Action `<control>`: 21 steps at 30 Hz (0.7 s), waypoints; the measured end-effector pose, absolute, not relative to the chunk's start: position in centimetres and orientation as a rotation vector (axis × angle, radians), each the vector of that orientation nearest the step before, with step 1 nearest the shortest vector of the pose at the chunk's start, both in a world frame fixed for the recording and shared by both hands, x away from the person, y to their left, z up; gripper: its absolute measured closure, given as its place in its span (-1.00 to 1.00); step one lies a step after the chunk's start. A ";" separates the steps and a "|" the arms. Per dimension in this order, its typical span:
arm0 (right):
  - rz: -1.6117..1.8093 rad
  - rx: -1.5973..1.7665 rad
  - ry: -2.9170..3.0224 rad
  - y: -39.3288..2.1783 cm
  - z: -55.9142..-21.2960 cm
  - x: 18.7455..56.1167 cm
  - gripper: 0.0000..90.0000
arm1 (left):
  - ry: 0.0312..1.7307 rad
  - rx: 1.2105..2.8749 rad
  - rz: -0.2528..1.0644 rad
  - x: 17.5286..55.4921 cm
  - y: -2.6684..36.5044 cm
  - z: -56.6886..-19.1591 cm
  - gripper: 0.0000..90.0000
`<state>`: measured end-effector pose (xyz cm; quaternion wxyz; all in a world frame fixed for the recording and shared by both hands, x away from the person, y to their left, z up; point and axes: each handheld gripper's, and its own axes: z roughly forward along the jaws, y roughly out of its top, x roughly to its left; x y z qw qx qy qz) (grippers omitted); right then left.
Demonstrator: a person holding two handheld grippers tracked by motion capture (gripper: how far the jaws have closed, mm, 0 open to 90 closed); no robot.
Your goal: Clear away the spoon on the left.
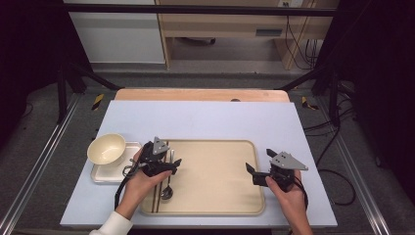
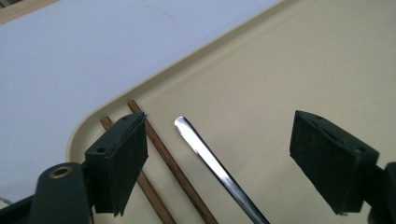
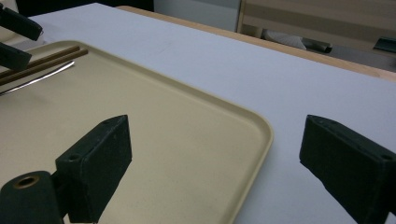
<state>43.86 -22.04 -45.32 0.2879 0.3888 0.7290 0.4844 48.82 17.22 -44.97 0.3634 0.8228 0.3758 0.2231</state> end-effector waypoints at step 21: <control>1.288 1.033 1.937 -22.1 -45.3 43.8 -0.79 | 0.933 1.864 0.675 46.8 22.4 -40.0 -0.59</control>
